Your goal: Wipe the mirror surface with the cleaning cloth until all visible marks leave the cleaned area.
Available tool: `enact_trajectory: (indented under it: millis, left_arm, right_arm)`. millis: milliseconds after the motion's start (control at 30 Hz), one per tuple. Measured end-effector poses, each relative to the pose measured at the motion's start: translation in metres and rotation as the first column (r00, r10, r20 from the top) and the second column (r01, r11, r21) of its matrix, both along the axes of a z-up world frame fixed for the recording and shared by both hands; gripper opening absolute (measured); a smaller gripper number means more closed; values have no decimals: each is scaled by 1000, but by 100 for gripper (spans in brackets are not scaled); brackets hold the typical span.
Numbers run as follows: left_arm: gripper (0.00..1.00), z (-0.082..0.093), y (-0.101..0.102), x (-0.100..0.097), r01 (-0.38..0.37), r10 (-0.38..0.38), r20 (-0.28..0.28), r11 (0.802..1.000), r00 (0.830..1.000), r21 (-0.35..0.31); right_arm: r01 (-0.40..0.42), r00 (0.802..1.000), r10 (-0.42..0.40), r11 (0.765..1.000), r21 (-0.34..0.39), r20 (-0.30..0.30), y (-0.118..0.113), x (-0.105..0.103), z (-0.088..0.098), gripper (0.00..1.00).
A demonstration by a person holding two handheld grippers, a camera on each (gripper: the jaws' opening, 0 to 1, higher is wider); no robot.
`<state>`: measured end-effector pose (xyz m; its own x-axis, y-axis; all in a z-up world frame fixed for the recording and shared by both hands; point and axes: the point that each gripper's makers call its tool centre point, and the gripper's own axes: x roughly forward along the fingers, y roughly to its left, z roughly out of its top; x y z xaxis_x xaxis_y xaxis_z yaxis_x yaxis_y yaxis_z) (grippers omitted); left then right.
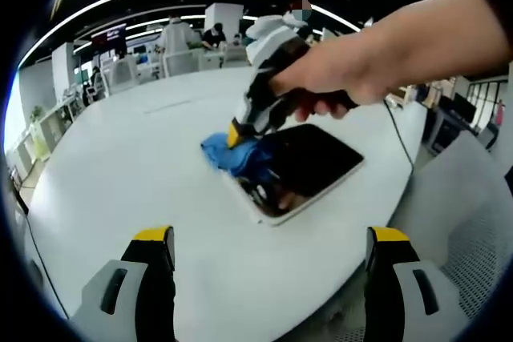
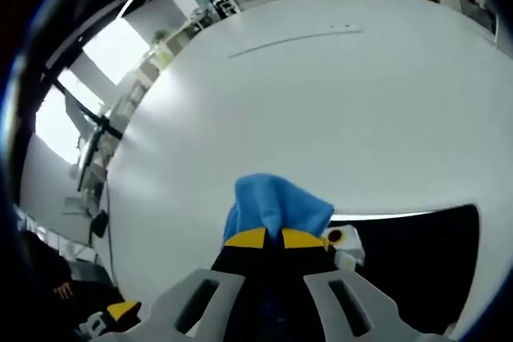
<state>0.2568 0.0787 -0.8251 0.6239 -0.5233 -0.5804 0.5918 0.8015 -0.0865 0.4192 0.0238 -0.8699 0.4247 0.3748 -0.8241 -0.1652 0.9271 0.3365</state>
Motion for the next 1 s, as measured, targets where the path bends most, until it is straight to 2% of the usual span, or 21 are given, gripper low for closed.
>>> enact_trajectory:
  millis: [333, 633, 1000]
  left_arm:
    - [100, -2, 1, -1, -1, 1, -9, 1000, 1000, 4]
    - [100, -1, 1, -1, -4, 4, -8, 1000, 1000, 8]
    - [100, -2, 2, -1, -3, 3, -12, 1000, 1000, 8]
  right_arm:
    - [-36, 999, 36, 999, -16, 31, 0, 2, -2, 0]
    - [-25, 999, 25, 999, -20, 33, -1, 2, -3, 0]
    - [-45, 999, 45, 999, -16, 25, 4, -23, -2, 0]
